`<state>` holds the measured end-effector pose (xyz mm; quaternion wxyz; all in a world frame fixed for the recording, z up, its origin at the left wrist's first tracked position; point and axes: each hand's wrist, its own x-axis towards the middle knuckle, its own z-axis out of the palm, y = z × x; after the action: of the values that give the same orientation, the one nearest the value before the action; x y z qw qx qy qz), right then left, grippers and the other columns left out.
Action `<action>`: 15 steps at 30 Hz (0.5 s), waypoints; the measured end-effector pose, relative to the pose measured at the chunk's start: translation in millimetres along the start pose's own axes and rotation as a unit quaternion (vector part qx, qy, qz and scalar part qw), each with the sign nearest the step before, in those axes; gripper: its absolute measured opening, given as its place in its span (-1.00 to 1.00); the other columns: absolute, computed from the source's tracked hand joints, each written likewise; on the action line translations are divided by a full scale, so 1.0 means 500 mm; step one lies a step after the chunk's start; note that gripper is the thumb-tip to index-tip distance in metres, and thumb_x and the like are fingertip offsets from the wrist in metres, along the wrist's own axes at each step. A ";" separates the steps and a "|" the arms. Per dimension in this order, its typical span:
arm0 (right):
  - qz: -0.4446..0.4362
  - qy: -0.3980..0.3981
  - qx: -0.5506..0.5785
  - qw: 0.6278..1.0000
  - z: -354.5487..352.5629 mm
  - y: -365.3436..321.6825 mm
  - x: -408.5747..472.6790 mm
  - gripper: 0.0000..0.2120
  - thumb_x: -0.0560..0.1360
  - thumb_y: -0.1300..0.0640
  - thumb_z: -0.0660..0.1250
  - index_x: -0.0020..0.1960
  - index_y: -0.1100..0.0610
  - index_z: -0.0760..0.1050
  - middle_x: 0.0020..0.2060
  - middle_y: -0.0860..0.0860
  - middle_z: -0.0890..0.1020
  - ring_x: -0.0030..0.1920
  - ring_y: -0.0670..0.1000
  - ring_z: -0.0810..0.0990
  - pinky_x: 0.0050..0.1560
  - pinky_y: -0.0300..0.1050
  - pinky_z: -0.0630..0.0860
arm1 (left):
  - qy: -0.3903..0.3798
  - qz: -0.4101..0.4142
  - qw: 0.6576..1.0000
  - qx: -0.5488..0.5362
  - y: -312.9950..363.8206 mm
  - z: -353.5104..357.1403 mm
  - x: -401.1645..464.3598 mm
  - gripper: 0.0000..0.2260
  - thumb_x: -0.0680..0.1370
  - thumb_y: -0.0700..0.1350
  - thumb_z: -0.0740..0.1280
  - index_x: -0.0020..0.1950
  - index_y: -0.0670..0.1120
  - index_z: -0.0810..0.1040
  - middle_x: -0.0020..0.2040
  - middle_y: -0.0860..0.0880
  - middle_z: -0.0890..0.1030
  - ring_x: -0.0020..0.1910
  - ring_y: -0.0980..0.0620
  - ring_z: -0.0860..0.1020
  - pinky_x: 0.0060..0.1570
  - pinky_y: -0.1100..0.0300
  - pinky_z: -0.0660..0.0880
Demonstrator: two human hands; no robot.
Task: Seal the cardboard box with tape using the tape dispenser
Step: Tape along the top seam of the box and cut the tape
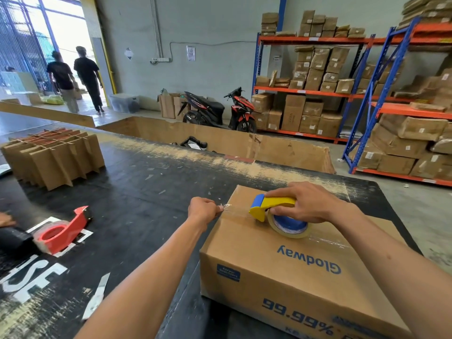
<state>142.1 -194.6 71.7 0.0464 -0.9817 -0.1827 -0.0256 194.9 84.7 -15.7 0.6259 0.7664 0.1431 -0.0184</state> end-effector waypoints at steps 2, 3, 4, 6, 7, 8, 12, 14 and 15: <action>-0.001 -0.003 -0.007 1.000 0.000 -0.003 0.002 -0.41 0.42 -0.55 0.13 0.42 -0.48 0.30 -0.08 -0.10 0.52 -0.02 -0.01 0.49 0.00 0.01 0.46 | -0.005 0.010 0.997 0.081 0.006 -0.004 -0.008 -0.58 0.43 -0.10 0.56 0.21 -0.23 0.58 0.13 -0.17 0.65 0.15 -0.17 0.61 0.08 0.08 0.53; -0.002 -0.004 -0.009 1.000 -0.001 -0.003 0.002 -0.42 0.42 -0.55 0.14 0.42 -0.47 0.31 -0.08 -0.10 0.52 -0.02 -0.01 0.49 0.00 0.01 0.46 | 0.003 0.030 0.985 0.168 0.010 -0.011 -0.016 -0.41 0.45 -0.01 0.53 0.39 -0.23 0.45 0.29 -0.17 0.56 0.28 -0.19 0.52 0.14 0.07 0.47; -0.002 -0.005 -0.011 1.000 -0.001 -0.003 0.003 -0.43 0.43 -0.54 0.14 0.42 -0.47 0.31 -0.09 -0.10 0.52 -0.02 -0.01 0.49 0.01 0.02 0.46 | 0.023 0.069 0.964 0.257 0.012 -0.019 -0.025 -0.31 0.48 0.05 0.49 0.49 -0.21 0.32 0.43 -0.21 0.44 0.38 -0.22 0.42 0.24 -0.01 0.41; -0.003 -0.005 -0.016 1.000 -0.001 -0.004 0.003 -0.44 0.44 -0.53 0.14 0.42 -0.47 0.31 -0.09 -0.10 0.52 -0.01 0.00 0.49 0.01 0.02 0.47 | 0.060 0.199 0.913 0.352 0.011 -0.028 -0.044 -0.32 0.57 0.08 0.35 0.58 -0.15 0.15 0.57 -0.22 0.18 0.49 -0.24 0.26 0.39 -0.08 0.29; -0.004 -0.005 -0.018 1.000 -0.001 -0.005 0.003 -0.44 0.44 -0.53 0.15 0.42 -0.46 0.32 -0.09 -0.10 0.52 -0.01 0.01 0.49 0.01 0.02 0.47 | 0.048 0.267 0.896 0.352 0.010 -0.029 -0.056 -0.36 0.62 0.07 0.28 0.60 -0.13 0.11 0.61 -0.19 0.08 0.52 -0.21 0.19 0.45 -0.08 0.24; -0.005 -0.005 -0.021 1.000 -0.002 -0.007 0.003 -0.44 0.44 -0.53 0.15 0.42 -0.45 0.32 -0.10 -0.11 0.52 -0.01 0.01 0.49 0.01 0.02 0.47 | 0.009 0.315 0.883 0.348 0.006 -0.026 -0.064 -0.38 0.65 0.08 0.22 0.61 -0.11 0.06 0.63 -0.15 0.00 0.56 -0.16 0.11 0.50 -0.05 0.15; -0.005 -0.012 -0.037 0.999 -0.005 -0.013 0.008 -0.39 0.42 -0.55 0.13 0.42 -0.44 0.33 -0.09 -0.11 0.51 0.00 0.01 0.50 0.04 0.05 0.49 | -0.178 0.292 0.852 0.396 -0.006 0.005 -0.093 -0.38 0.69 0.14 0.04 0.62 -0.15 -0.09 0.62 -0.11 -0.20 0.60 -0.08 -0.10 0.55 0.06 -0.10; -0.006 -0.019 -0.040 0.999 -0.004 -0.014 0.009 -0.37 0.39 -0.58 0.10 0.42 -0.45 0.32 -0.09 -0.11 0.50 -0.01 0.02 0.50 0.04 0.05 0.49 | -0.225 0.242 0.846 0.420 -0.008 0.011 -0.087 -0.38 0.69 0.13 0.02 0.62 -0.17 -0.10 0.62 -0.12 -0.22 0.60 -0.10 -0.04 0.53 0.08 -0.03; -0.007 -0.020 -0.040 0.999 -0.004 -0.014 0.008 -0.36 0.38 -0.59 0.09 0.42 -0.45 0.32 -0.10 -0.11 0.50 -0.02 0.02 0.50 0.03 0.05 0.49 | -0.234 0.234 0.841 0.429 -0.007 0.011 -0.086 -0.39 0.70 0.12 0.01 0.62 -0.17 -0.10 0.62 -0.12 -0.23 0.60 -0.09 -0.01 0.52 0.10 -0.01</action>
<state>143.4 -187.0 74.7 0.0033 -0.9819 -0.1889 -0.0131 153.5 71.7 -11.3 0.2356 0.9419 -0.2130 -0.1097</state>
